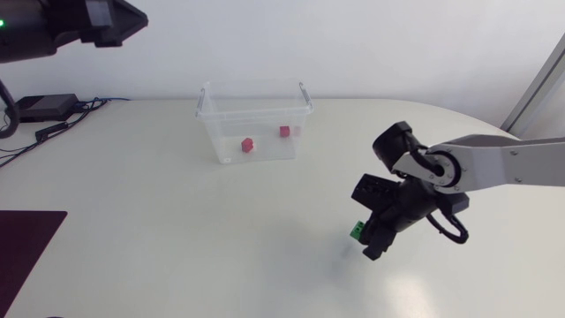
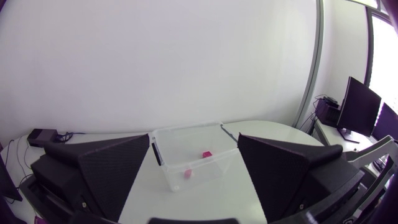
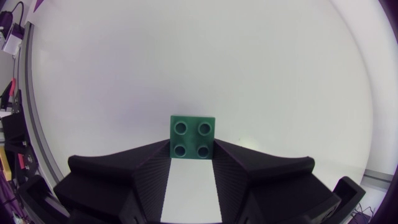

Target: Place the duplo bricks in the container

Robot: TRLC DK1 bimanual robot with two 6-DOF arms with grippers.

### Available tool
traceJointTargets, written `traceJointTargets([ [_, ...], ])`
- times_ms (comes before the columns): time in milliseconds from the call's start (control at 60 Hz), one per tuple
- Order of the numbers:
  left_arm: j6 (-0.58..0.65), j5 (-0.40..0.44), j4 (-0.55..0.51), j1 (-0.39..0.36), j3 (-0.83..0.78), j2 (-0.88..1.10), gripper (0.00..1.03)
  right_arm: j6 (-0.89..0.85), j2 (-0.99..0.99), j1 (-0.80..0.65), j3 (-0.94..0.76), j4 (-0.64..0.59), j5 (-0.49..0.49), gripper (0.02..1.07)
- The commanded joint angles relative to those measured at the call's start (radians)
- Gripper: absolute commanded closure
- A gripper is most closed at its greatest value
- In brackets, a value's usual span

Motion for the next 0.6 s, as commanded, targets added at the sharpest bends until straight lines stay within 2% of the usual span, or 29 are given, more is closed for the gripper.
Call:
traceJointTargets([
  [0,0.009,-0.003,-0.029,0.003,-0.067,-0.061,0.04,0.032,-0.054,0.015,0.069,-0.05,0.001,0.77],
  [217,0.046,-0.003,-0.068,0.003,-0.234,-0.197,0.04,0.066,-0.069,0.039,0.245,-0.131,0.004,0.77],
  [583,0.098,-0.008,-0.075,0.006,-0.443,-0.3,0.04,0.11,0.057,0.052,0.537,-0.151,0.004,0.77],
])
